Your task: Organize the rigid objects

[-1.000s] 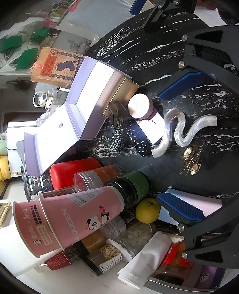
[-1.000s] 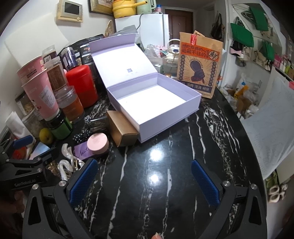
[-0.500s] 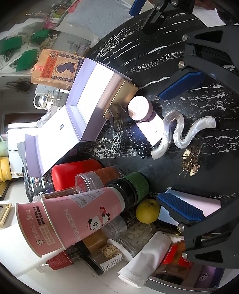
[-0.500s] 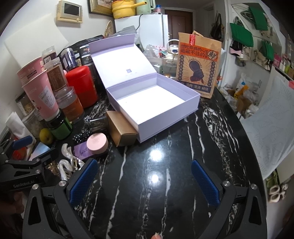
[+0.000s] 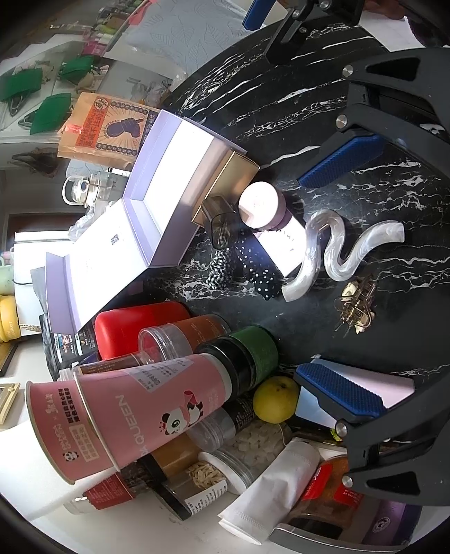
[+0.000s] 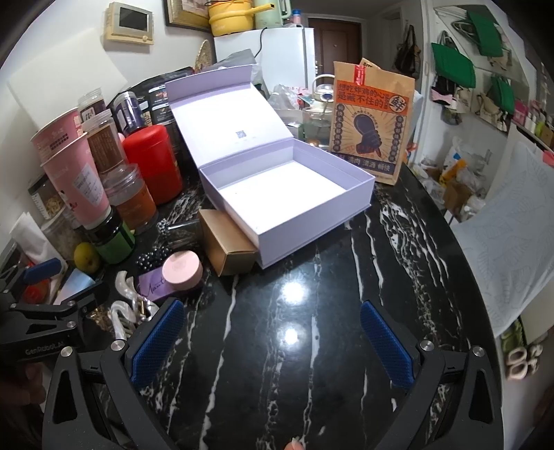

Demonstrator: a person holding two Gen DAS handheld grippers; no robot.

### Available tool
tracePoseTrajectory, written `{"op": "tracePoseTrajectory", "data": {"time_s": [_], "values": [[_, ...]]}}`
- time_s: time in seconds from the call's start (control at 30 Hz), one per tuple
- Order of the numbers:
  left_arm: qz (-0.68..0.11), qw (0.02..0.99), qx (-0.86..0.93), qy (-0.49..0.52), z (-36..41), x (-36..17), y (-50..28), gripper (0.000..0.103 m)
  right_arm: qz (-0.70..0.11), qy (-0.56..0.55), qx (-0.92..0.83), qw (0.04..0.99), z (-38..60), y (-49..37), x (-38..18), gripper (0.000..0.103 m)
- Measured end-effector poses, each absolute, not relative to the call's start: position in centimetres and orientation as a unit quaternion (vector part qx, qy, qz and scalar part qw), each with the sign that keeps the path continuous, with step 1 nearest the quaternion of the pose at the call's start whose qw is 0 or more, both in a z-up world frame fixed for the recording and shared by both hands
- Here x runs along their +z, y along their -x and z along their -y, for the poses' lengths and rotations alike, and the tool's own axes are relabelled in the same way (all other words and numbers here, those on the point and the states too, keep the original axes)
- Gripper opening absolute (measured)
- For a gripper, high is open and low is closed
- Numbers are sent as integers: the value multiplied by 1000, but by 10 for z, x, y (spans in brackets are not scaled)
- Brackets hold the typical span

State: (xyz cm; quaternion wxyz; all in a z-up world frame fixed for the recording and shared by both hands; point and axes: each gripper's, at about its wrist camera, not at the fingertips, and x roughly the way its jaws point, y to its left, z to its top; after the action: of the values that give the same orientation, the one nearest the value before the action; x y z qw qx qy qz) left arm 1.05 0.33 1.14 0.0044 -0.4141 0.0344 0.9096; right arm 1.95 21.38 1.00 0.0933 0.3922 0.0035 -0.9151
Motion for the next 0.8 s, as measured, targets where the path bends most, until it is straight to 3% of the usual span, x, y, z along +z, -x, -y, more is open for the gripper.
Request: {"op": "tracePoseTrajectory", "data": {"time_s": [0.8], "values": [[-29,5,910,414,2,12,-14,103,-5,-389,-916,96,-210,-24,11,103]]}}
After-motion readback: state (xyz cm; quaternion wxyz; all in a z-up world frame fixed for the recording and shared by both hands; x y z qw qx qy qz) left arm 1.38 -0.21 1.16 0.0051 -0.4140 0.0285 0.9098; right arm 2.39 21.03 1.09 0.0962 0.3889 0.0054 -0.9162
